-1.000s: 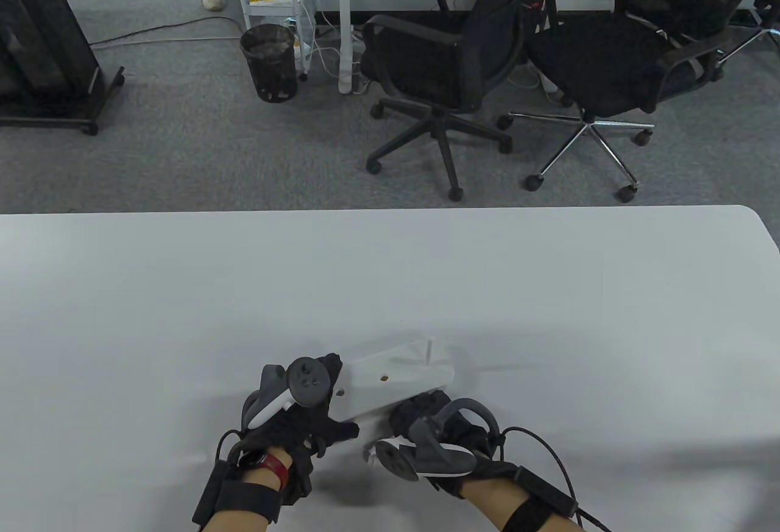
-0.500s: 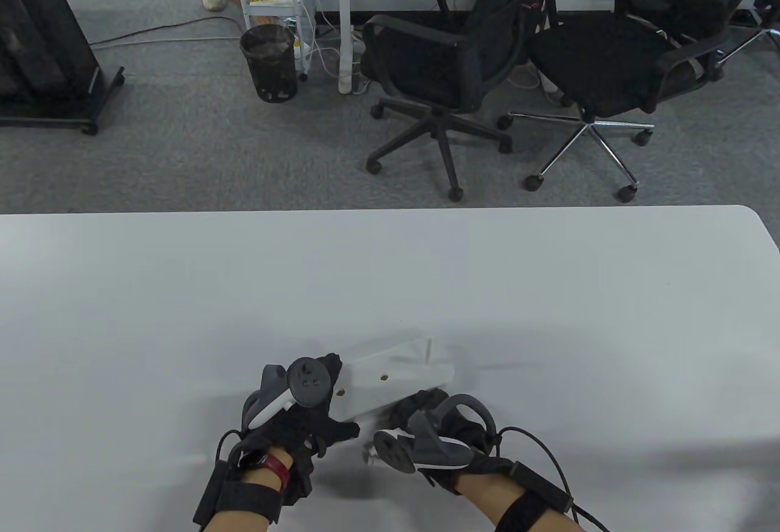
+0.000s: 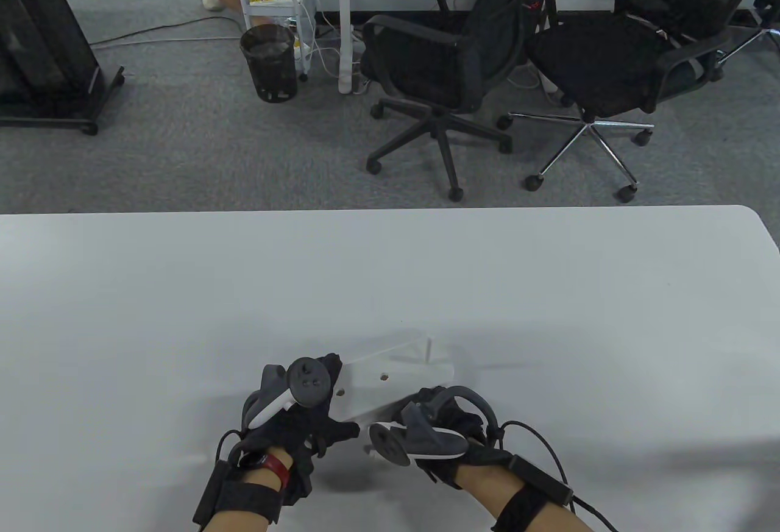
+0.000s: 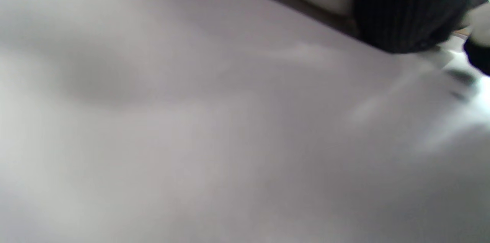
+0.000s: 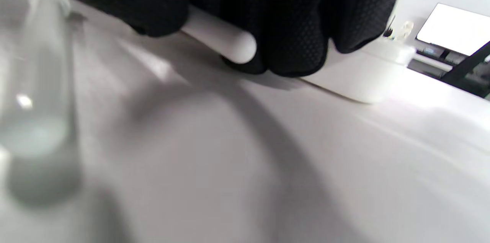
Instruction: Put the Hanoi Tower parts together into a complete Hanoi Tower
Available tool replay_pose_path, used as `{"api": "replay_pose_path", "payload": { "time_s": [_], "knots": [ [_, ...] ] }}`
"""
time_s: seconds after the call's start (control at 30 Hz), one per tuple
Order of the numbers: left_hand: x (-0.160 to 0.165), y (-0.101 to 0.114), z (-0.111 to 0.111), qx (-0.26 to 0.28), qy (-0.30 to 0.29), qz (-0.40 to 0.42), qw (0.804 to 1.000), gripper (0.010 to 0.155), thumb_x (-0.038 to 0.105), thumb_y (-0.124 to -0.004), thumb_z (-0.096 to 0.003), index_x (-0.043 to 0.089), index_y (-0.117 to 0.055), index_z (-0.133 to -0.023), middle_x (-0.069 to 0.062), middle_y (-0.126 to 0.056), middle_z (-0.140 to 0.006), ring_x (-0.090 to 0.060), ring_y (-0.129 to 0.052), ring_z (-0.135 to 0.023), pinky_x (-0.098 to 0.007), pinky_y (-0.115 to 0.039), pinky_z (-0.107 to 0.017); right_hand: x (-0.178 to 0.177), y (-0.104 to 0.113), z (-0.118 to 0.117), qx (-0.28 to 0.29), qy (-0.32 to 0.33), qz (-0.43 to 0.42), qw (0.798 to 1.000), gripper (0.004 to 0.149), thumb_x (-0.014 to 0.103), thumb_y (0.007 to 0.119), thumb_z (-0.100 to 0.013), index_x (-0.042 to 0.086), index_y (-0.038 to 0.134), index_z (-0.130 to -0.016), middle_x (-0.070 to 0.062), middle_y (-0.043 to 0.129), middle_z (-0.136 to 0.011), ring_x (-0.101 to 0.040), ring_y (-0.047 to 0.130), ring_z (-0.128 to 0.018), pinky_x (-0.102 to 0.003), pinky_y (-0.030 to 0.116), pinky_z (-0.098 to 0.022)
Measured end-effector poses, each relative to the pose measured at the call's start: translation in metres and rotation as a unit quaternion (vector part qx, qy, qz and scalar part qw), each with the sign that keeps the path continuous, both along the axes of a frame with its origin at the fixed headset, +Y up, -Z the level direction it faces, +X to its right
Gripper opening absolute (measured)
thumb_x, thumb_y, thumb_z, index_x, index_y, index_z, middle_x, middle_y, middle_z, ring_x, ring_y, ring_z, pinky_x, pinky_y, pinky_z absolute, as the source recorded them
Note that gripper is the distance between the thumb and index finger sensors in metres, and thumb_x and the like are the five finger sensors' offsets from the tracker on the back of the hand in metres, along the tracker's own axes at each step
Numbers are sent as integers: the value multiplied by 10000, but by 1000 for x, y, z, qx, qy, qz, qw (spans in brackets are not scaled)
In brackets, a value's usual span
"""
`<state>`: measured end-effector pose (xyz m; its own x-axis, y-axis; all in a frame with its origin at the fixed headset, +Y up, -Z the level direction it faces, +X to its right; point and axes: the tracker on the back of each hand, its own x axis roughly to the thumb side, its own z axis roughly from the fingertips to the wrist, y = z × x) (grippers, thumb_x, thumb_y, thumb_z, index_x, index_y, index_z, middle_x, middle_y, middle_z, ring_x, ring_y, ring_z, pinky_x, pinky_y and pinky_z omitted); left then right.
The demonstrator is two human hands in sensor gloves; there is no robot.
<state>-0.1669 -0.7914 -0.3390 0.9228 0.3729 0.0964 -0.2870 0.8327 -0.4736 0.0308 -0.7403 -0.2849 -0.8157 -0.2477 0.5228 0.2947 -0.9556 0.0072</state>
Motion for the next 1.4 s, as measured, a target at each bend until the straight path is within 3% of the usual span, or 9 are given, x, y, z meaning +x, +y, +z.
{"api": "replay_pose_path", "payload": {
  "time_s": [0.47, 0.77, 1.13, 1.4],
  "knots": [
    [0, -1, 0, 0, 0, 0, 1000, 1165, 638, -877, -399, 315, 35, -1048, -31, -88, -1160, -334, -103, -1114, -578, -143, -776, 13, 74, -10, -4, -40, -60, 997, 473, 313, 789, -390, 149, 725, -829, -96, 914, -702, -330, 910, -652, -570, 700, -622],
    [0, -1, 0, 0, 0, 0, 1000, 1167, 638, -878, -397, 316, 37, -1047, -32, -84, -1160, -334, -101, -1114, -578, -141, -775, 7, 122, -22, 35, -42, -96, 994, 472, 310, 801, -386, 145, 785, -827, -88, 925, -662, -336, 907, -629, -577, 689, -630],
    [-1, -1, 0, -1, 0, 1, 1000, 1166, 636, -878, -398, 316, 36, -1047, -30, -84, -1160, -332, -101, -1115, -578, -139, -776, -14, 146, -36, 66, -27, -87, 994, 440, 318, 864, -344, 173, 860, -760, -71, 919, -629, -326, 902, -613, -578, 678, -641],
    [-1, -2, -1, -1, 0, 2, 1000, 1165, 636, -878, -399, 317, 37, -1047, -30, -82, -1161, -333, -99, -1115, -578, -138, -776, -26, 131, -47, 72, -26, -75, 994, 437, 313, 838, -354, 164, 852, -764, -74, 911, -631, -329, 893, -615, -582, 669, -646]
  ]
}}
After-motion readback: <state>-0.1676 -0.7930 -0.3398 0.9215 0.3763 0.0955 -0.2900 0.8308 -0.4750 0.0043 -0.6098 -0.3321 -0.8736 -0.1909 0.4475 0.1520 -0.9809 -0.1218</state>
